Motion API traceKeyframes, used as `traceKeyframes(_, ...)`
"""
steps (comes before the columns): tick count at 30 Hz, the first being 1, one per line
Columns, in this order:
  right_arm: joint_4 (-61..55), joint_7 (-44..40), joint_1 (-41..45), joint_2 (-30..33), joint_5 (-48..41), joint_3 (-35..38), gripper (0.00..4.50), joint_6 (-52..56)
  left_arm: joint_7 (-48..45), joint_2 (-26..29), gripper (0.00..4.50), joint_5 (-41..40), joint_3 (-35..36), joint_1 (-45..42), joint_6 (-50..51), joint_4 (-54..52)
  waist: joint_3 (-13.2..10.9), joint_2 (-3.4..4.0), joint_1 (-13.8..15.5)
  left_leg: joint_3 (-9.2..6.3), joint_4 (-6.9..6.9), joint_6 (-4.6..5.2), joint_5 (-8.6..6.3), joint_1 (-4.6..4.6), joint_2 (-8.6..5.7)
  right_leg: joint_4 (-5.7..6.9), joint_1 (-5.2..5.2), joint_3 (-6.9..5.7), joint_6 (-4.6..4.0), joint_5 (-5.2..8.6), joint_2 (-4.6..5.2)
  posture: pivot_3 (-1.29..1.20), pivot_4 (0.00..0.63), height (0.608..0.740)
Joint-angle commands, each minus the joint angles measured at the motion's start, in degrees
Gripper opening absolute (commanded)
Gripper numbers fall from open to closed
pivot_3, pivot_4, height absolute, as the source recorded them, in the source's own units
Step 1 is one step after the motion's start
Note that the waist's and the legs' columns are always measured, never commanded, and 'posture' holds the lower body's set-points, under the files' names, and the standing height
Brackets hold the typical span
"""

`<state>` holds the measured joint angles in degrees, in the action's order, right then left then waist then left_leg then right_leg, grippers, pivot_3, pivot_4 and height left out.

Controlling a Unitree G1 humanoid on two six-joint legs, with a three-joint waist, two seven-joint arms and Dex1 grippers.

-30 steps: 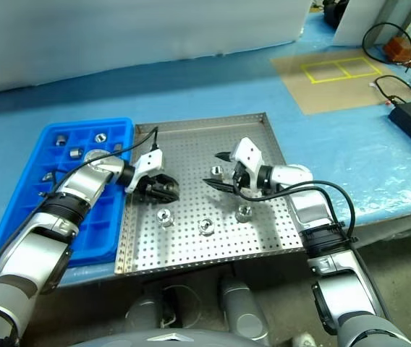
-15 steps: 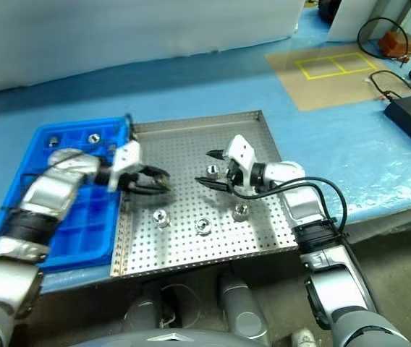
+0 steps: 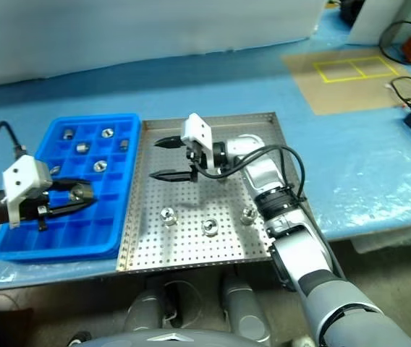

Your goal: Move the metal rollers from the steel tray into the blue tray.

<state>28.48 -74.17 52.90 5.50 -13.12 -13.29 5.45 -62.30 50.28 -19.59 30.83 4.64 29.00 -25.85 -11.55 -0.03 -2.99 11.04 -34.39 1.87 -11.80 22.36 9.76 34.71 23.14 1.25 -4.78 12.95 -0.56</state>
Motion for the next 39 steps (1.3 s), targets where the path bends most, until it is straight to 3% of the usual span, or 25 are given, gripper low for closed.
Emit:
traceKeyframes(1,1.16,-2.94,3.49,-2.88,-2.25,-0.08,4.02,-1.48,7.38,-4.63,1.75,-0.35,7.11,3.94,0.71,-4.72,-0.01,0.01,1.56,0.01,0.03,-0.01,0.0,0.0,0.0,-0.01,0.01,-0.01,0.0,0.0,0.0,-0.01,0.15,0.74)
traceKeyframes(8,-0.55,-6.62,5.72,-4.11,-4.98,0.95,4.02,2.62,21.33,-18.95,1.75,3.62,11.11,13.91,-5.39,-5.95,0.04,-0.13,5.62,0.23,0.12,-0.04,0.01,0.01,0.02,-0.01,0.03,-0.12,0.0,0.06,0.2,0.06,0.15,0.74)
traceKeyframes(14,-3.13,-7.4,6.22,-2.66,-6.92,1.7,4.02,5.53,28.96,-24.2,1.75,8.19,8.9,16.21,-13.17,1.07,0.06,-0.22,6.89,0.24,0.2,-0.18,0.1,-0.1,0.05,0.05,0.0,-0.17,0.03,0.08,0.22,0.05,0.15,0.74)
traceKeyframes(39,-11.61,-1.51,2.48,2.15,-7.52,2.66,4.02,9.24,38.5,-19.86,1.75,10.91,-3.72,-3.22,-14.14,18.78,0.17,-0.42,6.26,0.29,0.29,-0.19,0.32,-0.06,0.03,0.15,0.08,-0.29,0.05,0.09,0.31,-0.08,0.15,0.74)
